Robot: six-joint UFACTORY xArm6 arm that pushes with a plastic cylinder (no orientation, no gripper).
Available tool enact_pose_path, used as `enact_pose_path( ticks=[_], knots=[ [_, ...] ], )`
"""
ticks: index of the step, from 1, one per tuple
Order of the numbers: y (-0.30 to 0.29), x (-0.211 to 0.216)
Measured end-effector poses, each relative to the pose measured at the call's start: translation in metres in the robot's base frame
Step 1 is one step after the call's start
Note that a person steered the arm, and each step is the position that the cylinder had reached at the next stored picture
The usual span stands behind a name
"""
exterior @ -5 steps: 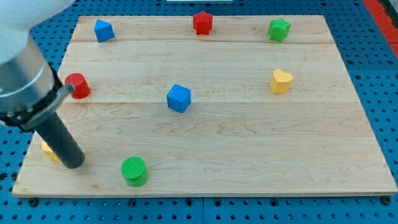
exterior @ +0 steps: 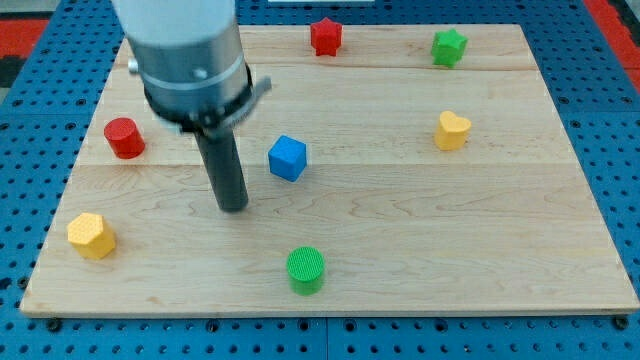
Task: Move the cube at the right bottom of the board
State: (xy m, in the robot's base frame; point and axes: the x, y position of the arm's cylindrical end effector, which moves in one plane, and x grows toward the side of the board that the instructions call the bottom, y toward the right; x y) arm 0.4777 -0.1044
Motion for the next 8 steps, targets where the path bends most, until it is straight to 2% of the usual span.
enact_pose_path(
  ticks=[1,2,3,4,5,7,8],
  knots=[
    [0.004,-0.037],
    [0.090,-0.060],
    [0.178,-0.040],
    [0.192,-0.014],
    [0.180,-0.031],
    [0.102,-0.033],
    [0.132,-0.002]
  ],
)
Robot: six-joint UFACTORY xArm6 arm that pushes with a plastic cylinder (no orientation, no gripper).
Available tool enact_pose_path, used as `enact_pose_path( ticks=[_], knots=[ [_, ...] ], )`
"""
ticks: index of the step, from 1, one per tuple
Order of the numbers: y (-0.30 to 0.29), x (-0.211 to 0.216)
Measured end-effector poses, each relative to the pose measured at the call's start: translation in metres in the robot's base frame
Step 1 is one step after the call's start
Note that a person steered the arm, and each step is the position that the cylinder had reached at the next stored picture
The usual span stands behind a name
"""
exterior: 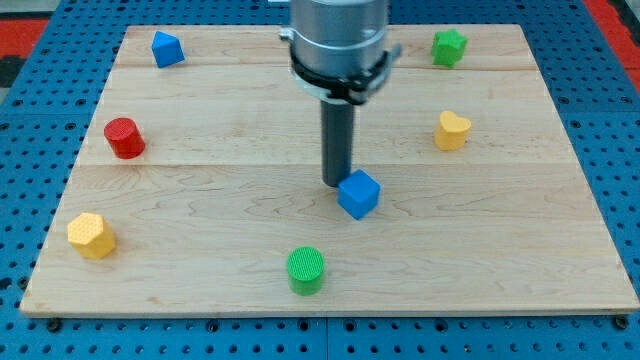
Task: Move the cube at the right bottom of the board
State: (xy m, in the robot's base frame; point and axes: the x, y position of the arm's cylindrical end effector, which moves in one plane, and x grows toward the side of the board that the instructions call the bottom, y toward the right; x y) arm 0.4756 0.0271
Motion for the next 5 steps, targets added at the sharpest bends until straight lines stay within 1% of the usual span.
enact_pose_path(
  ticks=[1,2,3,4,5],
  knots=[
    [0.027,0.034],
    [0.068,0.045],
    [0.031,0.077],
    [0.071,0.091],
    [0.115,0.085]
  ],
)
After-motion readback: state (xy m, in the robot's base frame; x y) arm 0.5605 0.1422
